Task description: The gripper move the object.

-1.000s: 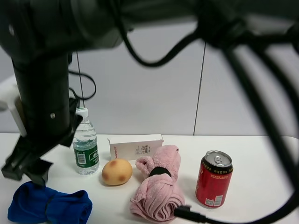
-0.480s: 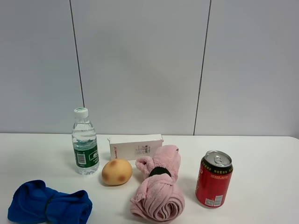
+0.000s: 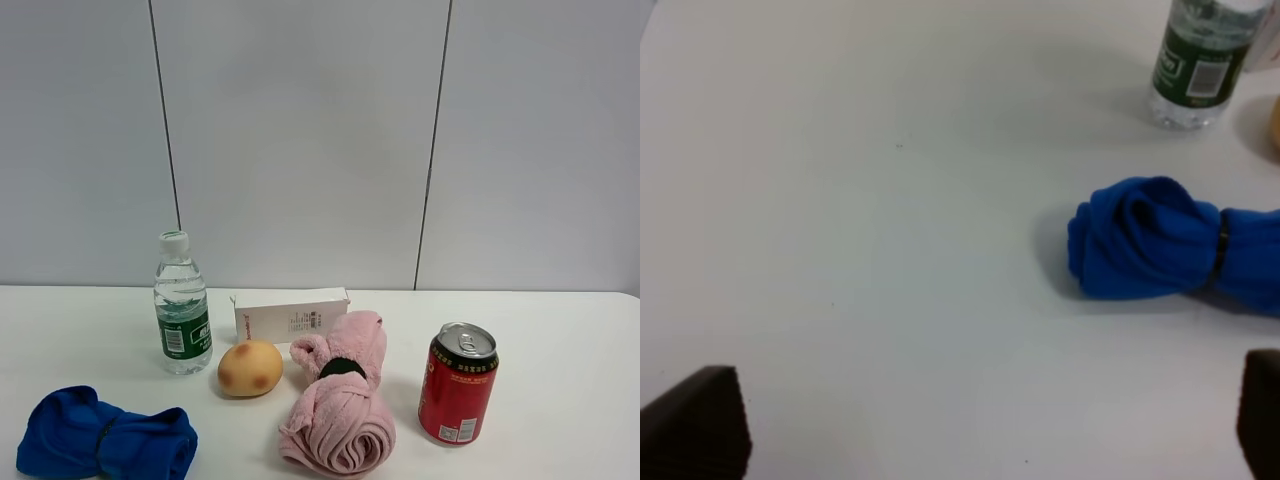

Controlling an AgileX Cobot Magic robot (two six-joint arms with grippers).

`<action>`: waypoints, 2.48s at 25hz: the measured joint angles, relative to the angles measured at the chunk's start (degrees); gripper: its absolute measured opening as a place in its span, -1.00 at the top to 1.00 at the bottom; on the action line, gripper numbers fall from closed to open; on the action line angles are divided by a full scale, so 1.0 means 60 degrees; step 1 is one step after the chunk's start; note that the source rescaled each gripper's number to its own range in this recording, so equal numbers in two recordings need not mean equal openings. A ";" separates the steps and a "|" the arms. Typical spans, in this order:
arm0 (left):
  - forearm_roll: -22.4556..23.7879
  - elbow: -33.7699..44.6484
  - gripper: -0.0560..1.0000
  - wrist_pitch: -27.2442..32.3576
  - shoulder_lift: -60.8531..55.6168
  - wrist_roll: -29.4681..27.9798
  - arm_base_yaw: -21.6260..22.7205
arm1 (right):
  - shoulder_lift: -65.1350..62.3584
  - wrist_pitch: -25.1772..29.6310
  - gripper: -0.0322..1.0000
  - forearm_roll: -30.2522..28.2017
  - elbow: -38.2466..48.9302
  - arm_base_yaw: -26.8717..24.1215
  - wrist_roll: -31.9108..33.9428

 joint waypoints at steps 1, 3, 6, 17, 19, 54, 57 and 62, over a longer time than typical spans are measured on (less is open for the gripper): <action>0.0000 0.0000 -1.00 0.0000 0.0000 0.0000 0.0000 | -0.0057 0.0000 -0.54 0.0000 0.0000 0.0000 0.0112; 0.0000 0.0000 -1.00 0.0000 0.0000 0.0000 0.0000 | -0.0080 0.0000 -0.54 0.0000 0.0027 0.0000 0.0247; 0.0000 0.0000 -1.00 0.0000 0.0000 0.0000 0.0000 | -0.0155 -0.0010 -0.54 -0.0069 0.0608 0.0000 0.0443; 0.0000 0.0000 -1.00 0.0000 0.0000 0.0000 0.0000 | -0.0145 -0.0007 -0.54 0.0446 0.2457 -0.1429 0.1218; -0.0051 0.0000 -1.00 0.0000 0.0000 0.0000 0.0000 | -0.0145 -0.0007 -0.54 0.0831 0.2457 -0.2096 0.0987; -0.0051 0.0000 -1.00 0.0000 0.0000 0.0000 0.0000 | -1.0801 -0.0512 -0.73 0.4886 1.1503 -1.0750 0.0063; 0.0000 0.0000 -1.00 0.0000 0.0000 0.0000 0.0000 | -1.1762 -0.0512 -0.73 0.4962 1.2360 -1.0757 0.0071; -0.0051 0.0000 -1.00 0.0000 0.0000 0.0000 0.0000 | -1.2852 -0.0512 -0.73 0.5009 1.3611 -1.0757 0.0082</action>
